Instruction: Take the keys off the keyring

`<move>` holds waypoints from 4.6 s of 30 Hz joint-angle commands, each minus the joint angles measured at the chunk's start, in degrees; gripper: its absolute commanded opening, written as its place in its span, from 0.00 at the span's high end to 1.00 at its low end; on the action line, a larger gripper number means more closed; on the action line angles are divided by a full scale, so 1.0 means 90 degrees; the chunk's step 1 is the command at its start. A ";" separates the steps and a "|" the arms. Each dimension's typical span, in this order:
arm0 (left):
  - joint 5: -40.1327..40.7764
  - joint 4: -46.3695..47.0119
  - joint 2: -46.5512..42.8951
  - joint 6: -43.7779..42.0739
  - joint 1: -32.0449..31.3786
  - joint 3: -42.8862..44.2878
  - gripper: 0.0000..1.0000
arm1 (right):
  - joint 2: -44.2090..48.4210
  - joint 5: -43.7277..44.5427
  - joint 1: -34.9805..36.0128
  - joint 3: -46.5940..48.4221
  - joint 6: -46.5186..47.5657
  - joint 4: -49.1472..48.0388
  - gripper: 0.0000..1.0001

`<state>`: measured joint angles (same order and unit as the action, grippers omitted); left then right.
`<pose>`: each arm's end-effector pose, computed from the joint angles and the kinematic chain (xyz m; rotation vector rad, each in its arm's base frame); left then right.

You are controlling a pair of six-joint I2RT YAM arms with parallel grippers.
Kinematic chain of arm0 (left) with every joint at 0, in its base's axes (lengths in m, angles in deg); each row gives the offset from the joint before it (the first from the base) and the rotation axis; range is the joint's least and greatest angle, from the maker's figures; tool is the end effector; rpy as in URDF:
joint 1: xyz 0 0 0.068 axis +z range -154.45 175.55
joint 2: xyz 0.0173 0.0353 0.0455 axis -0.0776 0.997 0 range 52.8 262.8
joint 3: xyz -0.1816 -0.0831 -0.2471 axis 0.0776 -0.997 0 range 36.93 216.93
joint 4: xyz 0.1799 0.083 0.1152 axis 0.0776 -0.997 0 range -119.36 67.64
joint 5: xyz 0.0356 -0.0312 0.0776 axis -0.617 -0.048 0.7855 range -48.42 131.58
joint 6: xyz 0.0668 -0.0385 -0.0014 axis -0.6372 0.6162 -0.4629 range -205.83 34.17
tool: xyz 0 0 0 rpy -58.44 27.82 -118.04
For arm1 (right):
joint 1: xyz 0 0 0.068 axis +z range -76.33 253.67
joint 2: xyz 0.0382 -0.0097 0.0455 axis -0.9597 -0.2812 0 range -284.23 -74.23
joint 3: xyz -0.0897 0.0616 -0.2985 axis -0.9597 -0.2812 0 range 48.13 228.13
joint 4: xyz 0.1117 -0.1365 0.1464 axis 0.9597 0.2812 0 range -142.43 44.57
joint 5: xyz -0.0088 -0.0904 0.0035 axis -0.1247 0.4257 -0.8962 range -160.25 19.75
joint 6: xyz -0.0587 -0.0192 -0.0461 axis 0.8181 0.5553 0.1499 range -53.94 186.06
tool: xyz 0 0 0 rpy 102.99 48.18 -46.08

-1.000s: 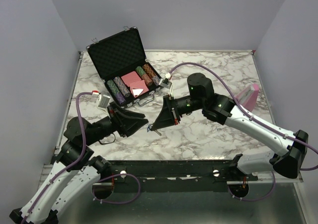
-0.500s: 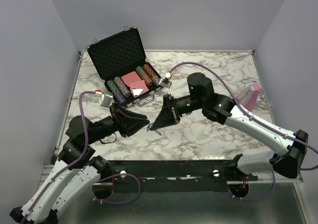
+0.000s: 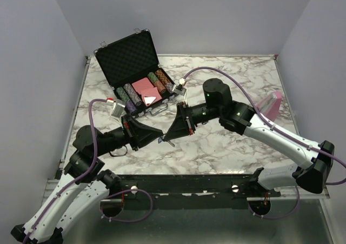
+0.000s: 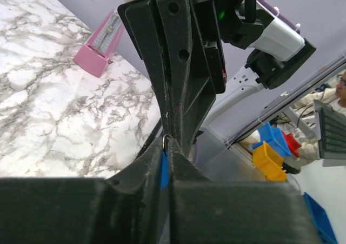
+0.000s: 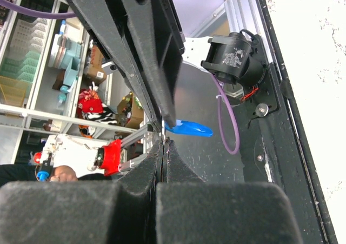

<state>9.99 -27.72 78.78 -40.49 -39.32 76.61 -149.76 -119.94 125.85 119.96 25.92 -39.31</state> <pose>0.0293 -0.0623 0.3763 0.3665 1.6011 -1.5017 0.1245 0.2422 0.4266 -0.9449 2.0275 1.8112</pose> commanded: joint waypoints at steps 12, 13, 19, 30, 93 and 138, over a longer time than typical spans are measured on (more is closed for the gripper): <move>-0.0756 -0.0945 0.0580 -0.0575 0.0008 0.0561 1.00 | -0.0124 -0.0309 0.0051 0.0426 0.0407 0.0406 0.99; -0.0863 -0.1014 0.0638 -0.0604 0.0017 0.0610 1.00 | -0.0133 -0.0357 0.0051 0.0446 0.0456 0.0455 0.99; -0.1254 -0.1639 0.1019 -0.0955 0.0027 0.0922 1.00 | -0.0202 -0.0455 0.0051 0.0651 0.0749 0.0865 0.99; -0.2055 -0.2674 0.1771 -0.1688 0.0017 0.1606 1.00 | -0.0319 -0.0680 0.0061 0.0963 0.1276 0.1549 0.99; 0.1919 -0.0870 -0.0953 0.0635 0.0018 0.0162 0.41 | 0.0316 0.0599 0.0129 -0.0208 -0.0726 -0.0540 0.99; 0.0708 -0.0195 -0.0377 0.0353 -0.0266 -0.0122 0.75 | -0.0075 0.0502 0.0149 0.0065 -0.0735 -0.0540 0.99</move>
<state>18.03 -30.10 74.63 -36.49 -41.18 75.01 -150.04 -115.90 126.60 118.67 19.36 -43.37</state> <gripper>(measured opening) 0.282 0.011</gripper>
